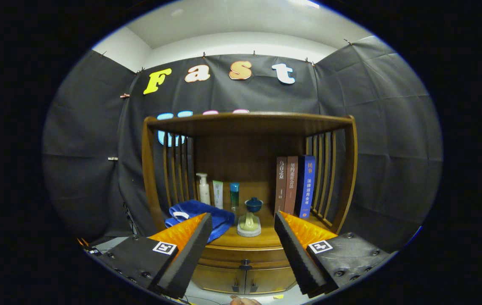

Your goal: Pull open the drawer, take out the items inside it, and place them on the countertop above the cabinet.

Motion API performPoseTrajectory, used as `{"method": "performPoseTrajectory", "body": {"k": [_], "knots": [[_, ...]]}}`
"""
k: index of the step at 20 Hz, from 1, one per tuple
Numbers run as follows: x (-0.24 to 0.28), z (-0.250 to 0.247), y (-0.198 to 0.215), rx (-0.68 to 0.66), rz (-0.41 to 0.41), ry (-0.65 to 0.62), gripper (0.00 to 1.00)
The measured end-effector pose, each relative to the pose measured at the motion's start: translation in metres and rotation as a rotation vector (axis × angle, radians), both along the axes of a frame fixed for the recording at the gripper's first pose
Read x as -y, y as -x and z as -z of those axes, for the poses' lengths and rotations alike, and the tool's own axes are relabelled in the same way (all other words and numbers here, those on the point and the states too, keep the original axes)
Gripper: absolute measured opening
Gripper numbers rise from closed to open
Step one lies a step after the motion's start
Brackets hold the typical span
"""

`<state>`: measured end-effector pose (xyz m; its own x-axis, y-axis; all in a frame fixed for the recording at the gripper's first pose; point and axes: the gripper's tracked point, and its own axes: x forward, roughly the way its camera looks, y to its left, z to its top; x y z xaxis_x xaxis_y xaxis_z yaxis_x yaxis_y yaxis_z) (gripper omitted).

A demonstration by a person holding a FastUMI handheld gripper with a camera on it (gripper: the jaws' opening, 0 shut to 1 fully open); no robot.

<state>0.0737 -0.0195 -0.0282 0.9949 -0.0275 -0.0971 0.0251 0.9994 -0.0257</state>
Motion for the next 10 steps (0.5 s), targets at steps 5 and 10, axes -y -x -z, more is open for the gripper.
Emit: {"method": "performPoseTrajectory", "body": {"k": [5,10], "knots": [[-0.006,-0.032,0.02,-0.008,-0.008,-0.037,0.97],[-0.013,-0.037,0.026,-0.006,-0.012,-0.009,0.97]]}}
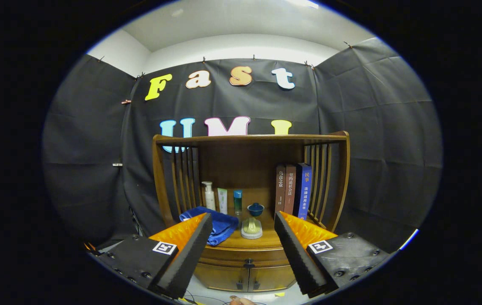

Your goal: Pull open the drawer, take out the items inside it, and place them on the countertop above the cabinet.

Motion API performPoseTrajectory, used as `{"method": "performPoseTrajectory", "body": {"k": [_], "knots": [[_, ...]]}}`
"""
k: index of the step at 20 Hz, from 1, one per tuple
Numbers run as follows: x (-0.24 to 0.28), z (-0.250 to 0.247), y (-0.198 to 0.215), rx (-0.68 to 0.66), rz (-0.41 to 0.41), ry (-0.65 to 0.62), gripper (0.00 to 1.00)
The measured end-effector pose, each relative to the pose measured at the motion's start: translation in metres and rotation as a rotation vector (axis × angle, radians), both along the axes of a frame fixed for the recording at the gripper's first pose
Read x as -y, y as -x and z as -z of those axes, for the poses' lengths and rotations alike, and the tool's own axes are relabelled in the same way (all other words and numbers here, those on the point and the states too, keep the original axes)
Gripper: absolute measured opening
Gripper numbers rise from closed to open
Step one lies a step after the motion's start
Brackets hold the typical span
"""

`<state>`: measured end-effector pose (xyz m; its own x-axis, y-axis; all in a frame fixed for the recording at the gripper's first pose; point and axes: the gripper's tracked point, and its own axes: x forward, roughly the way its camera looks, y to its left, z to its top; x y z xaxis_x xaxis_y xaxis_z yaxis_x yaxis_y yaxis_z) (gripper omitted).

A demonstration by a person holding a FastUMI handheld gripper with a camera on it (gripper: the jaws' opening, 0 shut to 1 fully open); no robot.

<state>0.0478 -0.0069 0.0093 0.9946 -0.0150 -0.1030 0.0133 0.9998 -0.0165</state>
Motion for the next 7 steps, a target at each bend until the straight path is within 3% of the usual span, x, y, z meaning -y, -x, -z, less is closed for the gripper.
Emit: {"method": "performPoseTrajectory", "body": {"k": [7], "knots": [[-0.0027,0.0001,0.0021,0.004,-0.001,0.0,0.97]]}}
